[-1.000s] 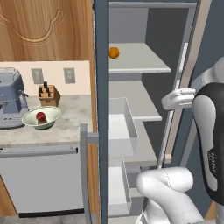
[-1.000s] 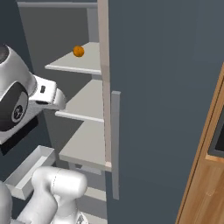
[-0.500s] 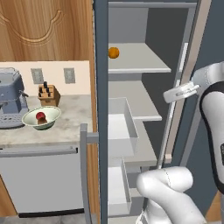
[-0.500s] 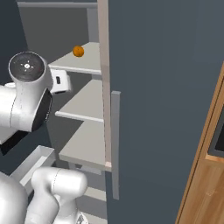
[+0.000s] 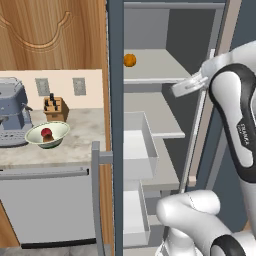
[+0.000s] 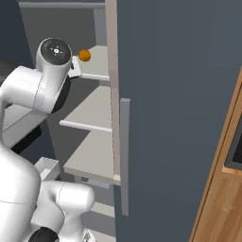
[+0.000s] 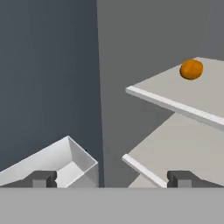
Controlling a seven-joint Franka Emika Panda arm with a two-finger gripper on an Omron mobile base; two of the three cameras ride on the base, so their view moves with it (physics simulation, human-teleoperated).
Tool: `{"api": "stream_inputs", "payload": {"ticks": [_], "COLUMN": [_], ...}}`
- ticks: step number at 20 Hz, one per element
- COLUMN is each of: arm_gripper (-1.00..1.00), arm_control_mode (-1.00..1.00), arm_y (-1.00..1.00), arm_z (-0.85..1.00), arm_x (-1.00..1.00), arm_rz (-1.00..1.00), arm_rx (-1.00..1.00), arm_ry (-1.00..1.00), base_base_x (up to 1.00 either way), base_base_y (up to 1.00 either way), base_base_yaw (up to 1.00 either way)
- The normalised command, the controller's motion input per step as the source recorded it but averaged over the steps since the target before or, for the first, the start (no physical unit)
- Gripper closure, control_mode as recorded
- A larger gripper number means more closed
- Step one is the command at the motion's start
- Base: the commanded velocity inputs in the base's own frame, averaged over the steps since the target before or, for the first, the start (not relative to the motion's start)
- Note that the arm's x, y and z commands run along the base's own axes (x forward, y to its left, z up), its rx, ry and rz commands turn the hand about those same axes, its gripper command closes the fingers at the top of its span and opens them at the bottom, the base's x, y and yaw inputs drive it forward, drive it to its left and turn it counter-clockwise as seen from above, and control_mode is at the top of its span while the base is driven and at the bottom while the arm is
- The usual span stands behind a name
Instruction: Take the orange, potato, and peach from the freezer and place them in the bowl on the counter.
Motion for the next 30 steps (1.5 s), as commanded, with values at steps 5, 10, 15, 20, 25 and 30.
{"api": "stream_inputs", "payload": {"ticks": [5,10,15,20,25,30], "arm_gripper": [-1.0,-1.0,-1.0,-1.0,-1.0,-1.0], "arm_control_mode": [-1.0,-1.0,-1.0,-1.0,-1.0,-1.0], "arm_y": [0.03,0.25,0.31,0.14,0.0,0.0], "arm_z": [0.0,0.04,0.16,0.06,0.0,-0.02], "arm_x": [0.8,0.82,0.67,0.63,0.52,0.4], "arm_rz": [0.02,0.0,0.0,0.0,0.0,0.0], "arm_rx": [0.0,0.0,0.0,0.0,-0.01,0.0], "arm_ry": [0.01,0.07,0.11,0.06,0.0,0.0], "base_base_x": [0.0,0.0,0.0,0.0,0.0,0.0], "base_base_y": [0.0,0.0,0.0,0.0,0.0,0.0], "base_base_yaw": [0.0,0.0,0.0,0.0,0.0,0.0]}}
